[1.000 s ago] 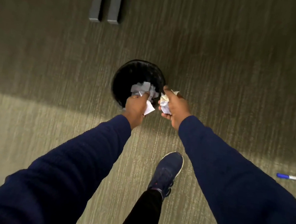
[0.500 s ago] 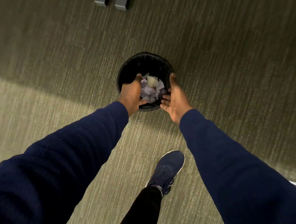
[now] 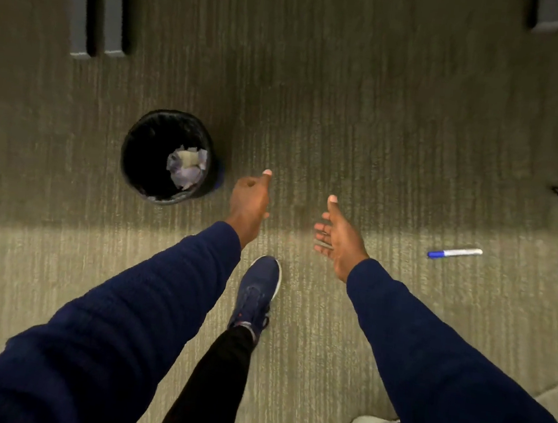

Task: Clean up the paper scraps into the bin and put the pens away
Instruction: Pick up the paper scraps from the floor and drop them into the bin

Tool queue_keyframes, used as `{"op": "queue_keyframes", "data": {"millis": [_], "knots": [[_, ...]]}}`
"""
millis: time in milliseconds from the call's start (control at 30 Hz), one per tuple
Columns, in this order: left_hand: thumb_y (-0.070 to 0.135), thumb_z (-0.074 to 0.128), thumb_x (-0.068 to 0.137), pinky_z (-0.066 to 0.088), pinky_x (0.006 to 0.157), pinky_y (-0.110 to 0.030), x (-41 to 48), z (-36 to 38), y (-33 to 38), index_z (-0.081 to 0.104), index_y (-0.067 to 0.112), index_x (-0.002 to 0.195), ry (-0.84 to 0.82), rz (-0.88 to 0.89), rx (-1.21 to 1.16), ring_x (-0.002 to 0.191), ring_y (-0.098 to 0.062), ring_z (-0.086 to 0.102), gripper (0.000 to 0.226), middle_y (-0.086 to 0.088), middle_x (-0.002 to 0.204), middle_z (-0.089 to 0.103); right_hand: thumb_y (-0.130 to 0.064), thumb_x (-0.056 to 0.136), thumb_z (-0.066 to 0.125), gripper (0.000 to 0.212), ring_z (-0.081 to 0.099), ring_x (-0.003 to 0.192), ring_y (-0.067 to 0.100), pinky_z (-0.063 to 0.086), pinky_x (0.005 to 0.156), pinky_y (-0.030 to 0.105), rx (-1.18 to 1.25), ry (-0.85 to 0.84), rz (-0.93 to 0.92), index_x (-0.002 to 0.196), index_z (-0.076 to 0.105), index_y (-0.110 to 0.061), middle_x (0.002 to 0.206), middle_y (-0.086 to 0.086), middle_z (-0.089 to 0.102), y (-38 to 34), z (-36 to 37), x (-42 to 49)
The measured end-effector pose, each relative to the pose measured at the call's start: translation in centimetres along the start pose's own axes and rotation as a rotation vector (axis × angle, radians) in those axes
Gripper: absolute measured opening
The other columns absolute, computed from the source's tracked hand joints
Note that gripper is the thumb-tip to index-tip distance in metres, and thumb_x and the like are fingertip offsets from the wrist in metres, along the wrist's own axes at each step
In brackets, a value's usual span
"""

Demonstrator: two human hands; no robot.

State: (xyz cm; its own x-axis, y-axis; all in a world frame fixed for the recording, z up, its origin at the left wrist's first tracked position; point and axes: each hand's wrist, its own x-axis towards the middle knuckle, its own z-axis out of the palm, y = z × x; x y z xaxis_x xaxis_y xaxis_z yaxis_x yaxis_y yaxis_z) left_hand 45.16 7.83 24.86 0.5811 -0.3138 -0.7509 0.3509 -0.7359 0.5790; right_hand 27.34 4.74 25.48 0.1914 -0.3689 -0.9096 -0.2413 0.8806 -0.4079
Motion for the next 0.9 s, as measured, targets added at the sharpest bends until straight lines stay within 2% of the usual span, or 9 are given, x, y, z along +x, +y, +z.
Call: {"op": "queue_keyframes", "data": {"millis": [67,233,367,433,567,700,833,900], "knots": [[0.049,0.059,0.095,0.053,0.073,-0.036,-3.2,4.8,-0.4,0.055,0.024,0.089,-0.057,0.027,0.052,0.078,-0.017,0.056,0.026,0.002,0.082,0.056,-0.075,0.088,0.048,0.083,0.06,0.116,0.022,0.051,0.101,0.042,0.038,0.05,-0.022,0.143,0.05,-0.013,0.13,0.008,0.061,0.4,-5.0,-1.5],[0.048,0.061,0.095,0.051,0.072,-0.036,-12.3,16.8,-1.7,0.058,0.023,0.089,-0.209,0.083,0.179,0.079,-0.016,0.057,0.027,0.002,0.084,0.058,-0.071,0.09,0.049,0.072,0.06,0.114,0.022,0.051,0.101,0.043,0.129,0.153,-0.07,0.135,0.055,-0.015,0.127,0.008,0.062,1.6,-18.0,-6.4],[0.046,0.061,0.095,0.052,0.069,-0.035,-20.8,26.2,-2.8,0.056,0.023,0.082,-0.311,0.124,0.275,0.075,-0.014,0.055,0.027,0.003,0.08,0.055,-0.069,0.092,0.049,0.047,0.06,0.116,0.025,0.051,0.101,0.046,0.179,0.245,-0.095,0.106,0.062,-0.026,0.126,0.011,0.062,3.2,-29.1,-11.3],[0.044,0.062,0.095,0.05,0.066,-0.034,-24.7,30.2,-3.4,0.054,0.022,0.078,-0.35,0.153,0.316,0.07,-0.014,0.052,0.029,0.003,0.076,0.053,-0.069,0.092,0.048,0.045,0.061,0.115,0.027,0.051,0.1,0.046,0.205,0.288,-0.106,0.099,0.059,-0.026,0.124,0.014,0.062,4.3,-33.9,-13.5],[0.045,0.062,0.094,0.05,0.063,-0.033,-30.9,37.0,-4.3,0.06,0.016,0.087,-0.404,0.215,0.43,0.067,-0.014,0.055,0.03,0.001,0.077,0.057,-0.066,0.093,0.048,0.064,0.061,0.115,0.031,0.05,0.101,0.049,0.288,0.377,-0.108,0.125,0.06,-0.012,0.122,0.016,0.063,6.5,-41.9,-16.8],[0.044,0.062,0.094,0.05,0.063,-0.032,-34.5,42.5,-5.6,0.06,0.014,0.107,-0.485,0.25,0.535,0.069,-0.013,0.055,0.034,0.001,0.079,0.059,-0.066,0.091,0.051,0.053,0.062,0.11,0.029,0.05,0.102,0.051,0.381,0.45,-0.115,0.117,0.059,-0.021,0.117,0.01,0.065,8.4,-47.7,-18.1],[0.044,0.064,0.094,0.054,0.071,-0.034,-35.4,46.6,-7.3,0.059,0.018,0.104,-0.557,0.289,0.623,0.069,-0.013,0.056,0.028,0.002,0.077,0.059,-0.067,0.09,0.051,0.063,0.061,0.111,0.023,0.05,0.102,0.051,0.366,0.501,-0.108,0.129,0.056,-0.018,0.119,0.001,0.064,10.5,-51.1,-17.5],[0.044,0.064,0.094,0.055,0.077,-0.036,-34.9,48.2,-7.9,0.06,0.016,0.109,-0.568,0.29,0.68,0.072,-0.013,0.057,0.032,0.002,0.078,0.06,-0.065,0.091,0.052,0.061,0.062,0.107,0.02,0.052,0.097,0.045,0.35,0.523,-0.09,0.129,0.057,-0.018,0.117,-0.001,0.064,11.1,-52.3,-16.9]]}}
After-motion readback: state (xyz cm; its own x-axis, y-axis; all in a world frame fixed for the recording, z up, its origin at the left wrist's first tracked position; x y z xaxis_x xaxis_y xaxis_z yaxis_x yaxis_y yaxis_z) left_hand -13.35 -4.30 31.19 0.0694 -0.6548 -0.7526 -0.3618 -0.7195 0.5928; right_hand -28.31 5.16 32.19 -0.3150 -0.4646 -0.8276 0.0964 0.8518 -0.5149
